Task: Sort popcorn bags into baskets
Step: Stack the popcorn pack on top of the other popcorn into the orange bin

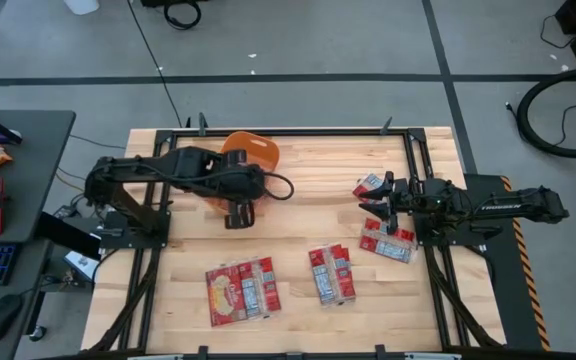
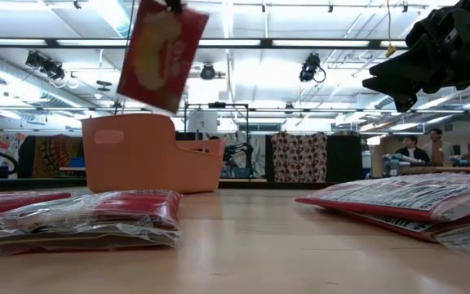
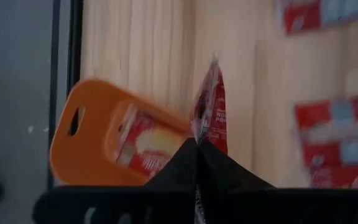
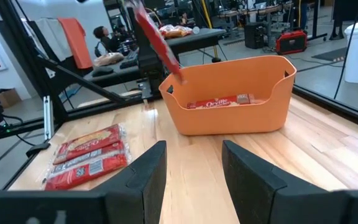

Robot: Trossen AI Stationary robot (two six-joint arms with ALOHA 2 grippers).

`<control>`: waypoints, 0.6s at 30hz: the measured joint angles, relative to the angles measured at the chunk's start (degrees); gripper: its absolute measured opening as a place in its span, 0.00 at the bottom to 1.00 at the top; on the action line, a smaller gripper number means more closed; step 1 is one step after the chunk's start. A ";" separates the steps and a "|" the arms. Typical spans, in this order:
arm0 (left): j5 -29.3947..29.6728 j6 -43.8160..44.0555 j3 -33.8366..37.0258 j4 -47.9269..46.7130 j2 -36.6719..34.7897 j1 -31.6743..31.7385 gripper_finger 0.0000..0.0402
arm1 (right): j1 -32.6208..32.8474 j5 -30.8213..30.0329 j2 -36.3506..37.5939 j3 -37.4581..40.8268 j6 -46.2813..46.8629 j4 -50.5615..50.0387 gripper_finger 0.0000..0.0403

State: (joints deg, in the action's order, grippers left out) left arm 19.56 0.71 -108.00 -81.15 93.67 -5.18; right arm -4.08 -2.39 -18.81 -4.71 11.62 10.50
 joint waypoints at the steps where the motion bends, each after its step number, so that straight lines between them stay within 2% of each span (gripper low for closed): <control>1: 0.24 -1.03 0.02 -0.84 0.14 0.24 0.02 | -0.02 -0.06 0.02 0.00 0.00 0.01 0.40; 9: 0.85 -9.45 0.30 -5.46 0.05 1.39 0.02 | 0.00 -0.12 0.00 0.00 0.00 0.02 0.40; 13: 0.35 -13.09 2.86 -8.95 0.15 1.44 0.02 | 0.00 0.33 0.02 0.00 0.20 0.11 0.40; 18: -0.83 -16.67 6.96 -7.97 0.16 1.63 0.02 | 0.00 0.36 0.00 0.00 0.20 0.09 0.40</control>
State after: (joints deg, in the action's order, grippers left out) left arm 18.73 -15.97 -101.04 -89.12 93.84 -3.55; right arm -4.08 -2.02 -18.81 -4.71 11.81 10.59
